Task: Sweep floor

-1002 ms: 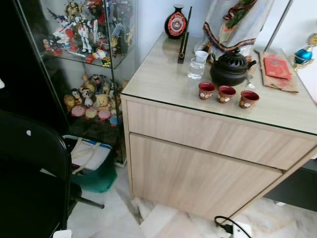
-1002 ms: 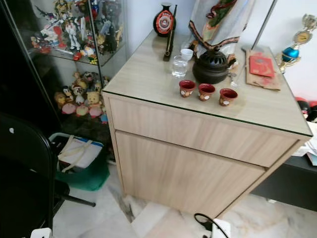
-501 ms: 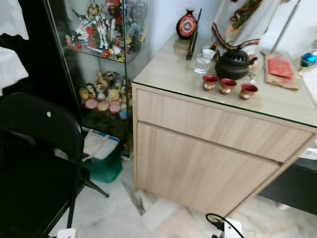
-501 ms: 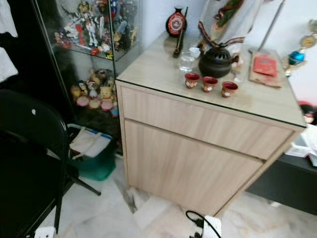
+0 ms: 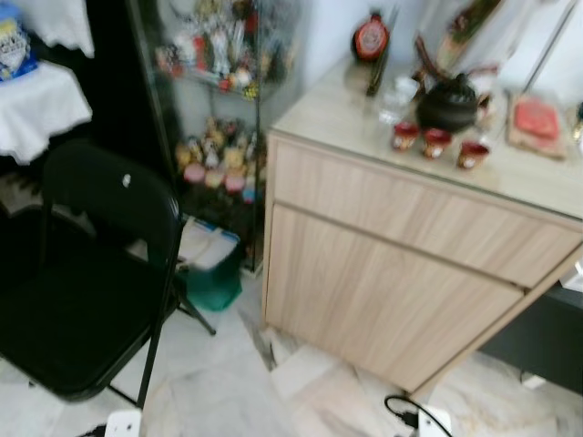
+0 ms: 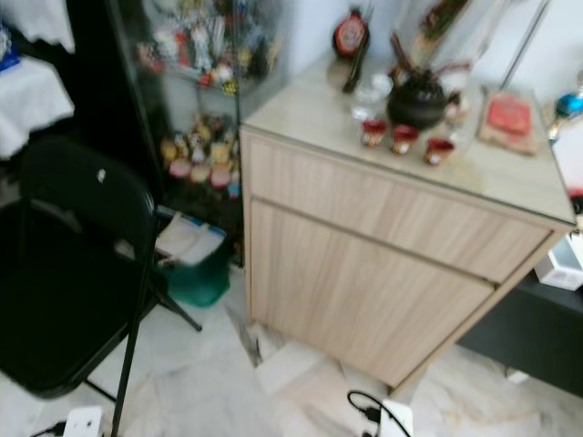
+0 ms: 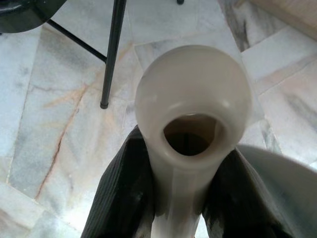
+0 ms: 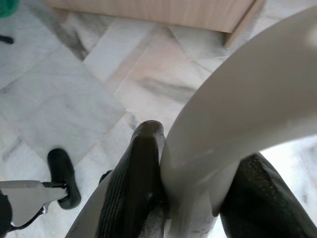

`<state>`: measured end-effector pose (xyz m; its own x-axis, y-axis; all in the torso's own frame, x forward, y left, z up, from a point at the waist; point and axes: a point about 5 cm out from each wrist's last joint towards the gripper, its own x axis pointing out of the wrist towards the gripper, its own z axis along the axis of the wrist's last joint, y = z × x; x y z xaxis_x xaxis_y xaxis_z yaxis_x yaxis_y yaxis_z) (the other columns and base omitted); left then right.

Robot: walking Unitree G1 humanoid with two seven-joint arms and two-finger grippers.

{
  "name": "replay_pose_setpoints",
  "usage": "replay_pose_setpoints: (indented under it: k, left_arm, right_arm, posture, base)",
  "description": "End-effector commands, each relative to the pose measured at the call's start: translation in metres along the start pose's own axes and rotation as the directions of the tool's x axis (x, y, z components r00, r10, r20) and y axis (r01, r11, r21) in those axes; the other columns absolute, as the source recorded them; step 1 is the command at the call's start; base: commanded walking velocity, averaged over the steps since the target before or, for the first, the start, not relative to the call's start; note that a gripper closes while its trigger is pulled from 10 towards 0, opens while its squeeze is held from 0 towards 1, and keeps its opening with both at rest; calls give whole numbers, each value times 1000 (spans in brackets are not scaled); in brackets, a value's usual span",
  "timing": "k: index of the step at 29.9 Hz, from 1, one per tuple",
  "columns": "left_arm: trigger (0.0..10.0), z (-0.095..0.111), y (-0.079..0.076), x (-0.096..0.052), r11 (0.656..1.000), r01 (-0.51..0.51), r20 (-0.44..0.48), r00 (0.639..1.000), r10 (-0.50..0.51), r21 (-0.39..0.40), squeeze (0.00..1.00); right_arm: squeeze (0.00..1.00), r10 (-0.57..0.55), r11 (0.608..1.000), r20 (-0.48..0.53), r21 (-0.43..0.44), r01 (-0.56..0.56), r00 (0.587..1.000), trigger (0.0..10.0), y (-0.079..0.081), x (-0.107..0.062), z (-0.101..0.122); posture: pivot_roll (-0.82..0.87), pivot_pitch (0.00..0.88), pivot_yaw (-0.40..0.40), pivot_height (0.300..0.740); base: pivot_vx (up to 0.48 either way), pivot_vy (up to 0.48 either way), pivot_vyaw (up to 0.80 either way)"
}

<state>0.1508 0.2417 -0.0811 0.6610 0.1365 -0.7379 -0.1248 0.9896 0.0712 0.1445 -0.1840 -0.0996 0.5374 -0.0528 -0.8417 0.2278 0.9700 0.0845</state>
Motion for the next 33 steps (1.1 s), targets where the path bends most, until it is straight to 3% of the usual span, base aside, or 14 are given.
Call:
replay_pose_setpoints:
  k: [1,5,13,17,24,33]
  left_arm:
    - [10000,-9,-11,-1,1000,17,-29,999,-18,-19,0]
    - [10000,-9,-10,-1,1000,13,-29,999,-13,-19,0]
    - [10000,-14,13,-8,1000,-12,-31,999,11,-25,0]
    - [10000,-14,16,-8,1000,-15,-29,999,15,-27,0]
    - [10000,-15,14,-8,999,-12,-33,999,11,-31,0]
    - [10000,-17,7,-7,1000,-12,-48,999,11,-28,0]
  right_arm:
    - [0,-14,1000,-10,-14,14,1000,10000,-6,-1,-2]
    - [0,-6,1000,-9,-15,6,1000,10000,-1,0,0]
    - [0,1,1000,-11,-20,-1,1000,10000,2,1,1]
    - [0,6,1000,-14,-9,-7,1000,10000,1,0,0]
    - [0,13,999,-17,-30,-13,1000,10000,1,0,0]
    - [0,21,999,-21,-33,-21,1000,10000,1,0,0]
  posture:
    - [-4,0,-105,740]
    - [-4,0,-106,740]
    - [-3,0,-107,740]
    - [-3,0,-108,740]
    - [-2,0,-109,740]
    - [2,0,-108,740]
  base:
    - [-266,0,694]
    - [-264,0,694]
    - [-264,0,714]
    - [-263,0,509]
    - [-262,0,0]
    - [-264,0,787]
